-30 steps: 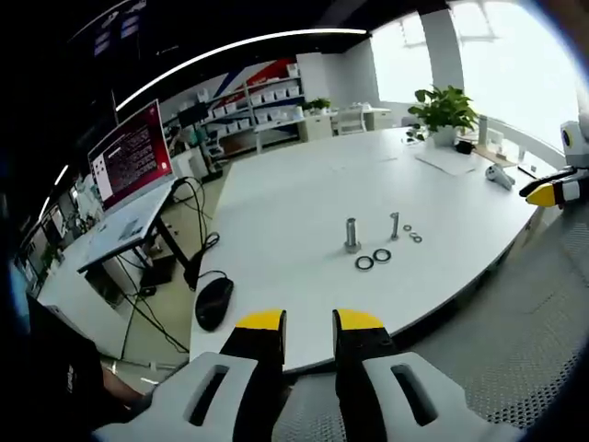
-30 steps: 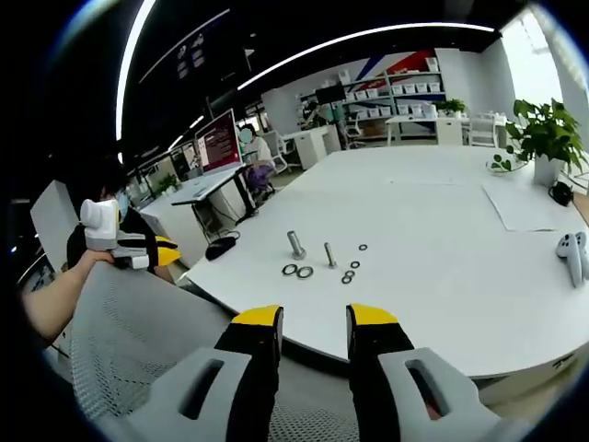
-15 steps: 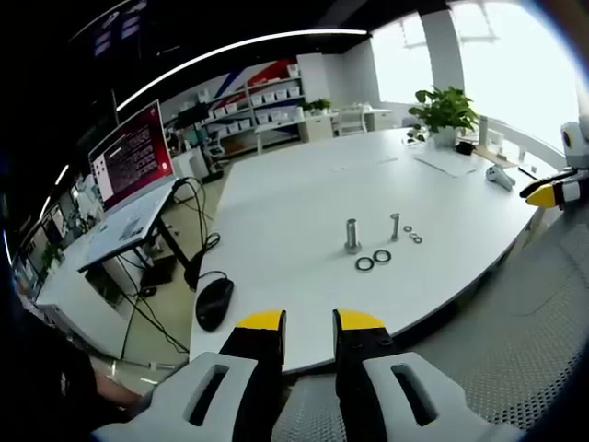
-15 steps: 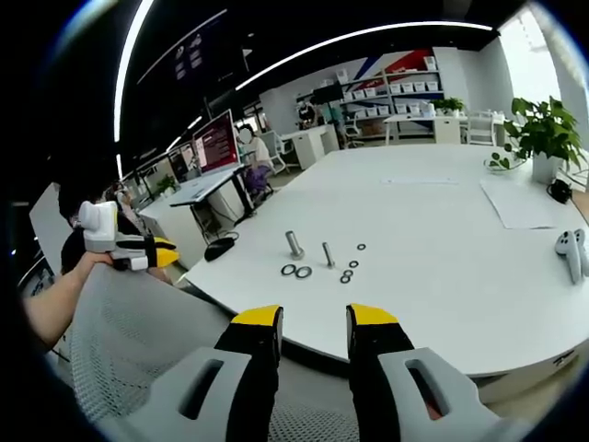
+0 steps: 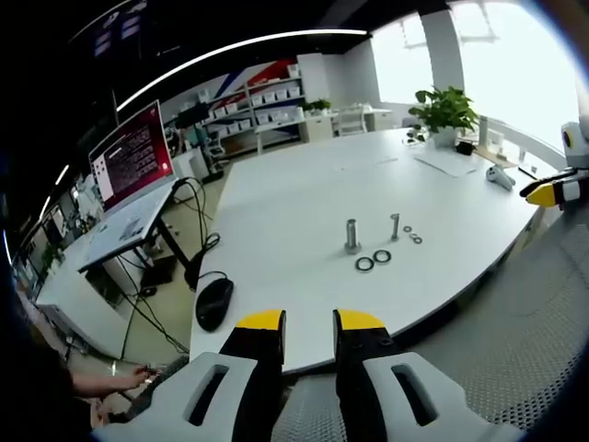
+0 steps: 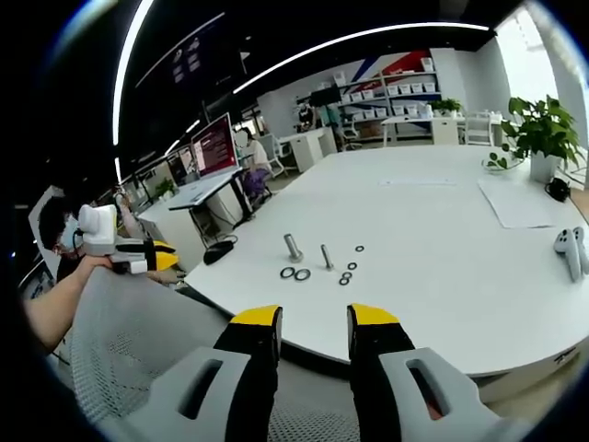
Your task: Place the washer onto the threaded stud by aligning its center hole with the stud, sliding it down to the base, and recovering from edge contact or off-axis alignment until the washer reaches the visible bottom stop.
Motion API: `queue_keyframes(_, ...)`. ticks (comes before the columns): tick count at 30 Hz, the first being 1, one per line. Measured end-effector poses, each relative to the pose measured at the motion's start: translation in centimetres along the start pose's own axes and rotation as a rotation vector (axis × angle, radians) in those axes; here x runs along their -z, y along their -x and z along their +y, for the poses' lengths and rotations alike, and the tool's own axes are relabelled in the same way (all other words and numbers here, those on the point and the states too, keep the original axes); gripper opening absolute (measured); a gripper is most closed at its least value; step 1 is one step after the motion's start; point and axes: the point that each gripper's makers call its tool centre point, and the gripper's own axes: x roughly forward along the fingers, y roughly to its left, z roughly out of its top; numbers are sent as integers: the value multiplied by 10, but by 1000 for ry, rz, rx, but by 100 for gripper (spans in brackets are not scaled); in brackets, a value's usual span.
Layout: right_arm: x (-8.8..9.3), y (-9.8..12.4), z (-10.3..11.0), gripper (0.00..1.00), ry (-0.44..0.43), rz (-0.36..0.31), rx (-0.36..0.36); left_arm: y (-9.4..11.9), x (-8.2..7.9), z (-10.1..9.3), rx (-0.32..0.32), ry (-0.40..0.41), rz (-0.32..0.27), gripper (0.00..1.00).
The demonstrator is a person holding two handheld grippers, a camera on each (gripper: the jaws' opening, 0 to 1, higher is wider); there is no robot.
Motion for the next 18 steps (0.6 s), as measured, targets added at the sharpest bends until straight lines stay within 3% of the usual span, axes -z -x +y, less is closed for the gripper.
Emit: queue_keyframes(18,-1,-1,-3,31,-8,-7,6,1,-1,-3,6,-2,-5,19)
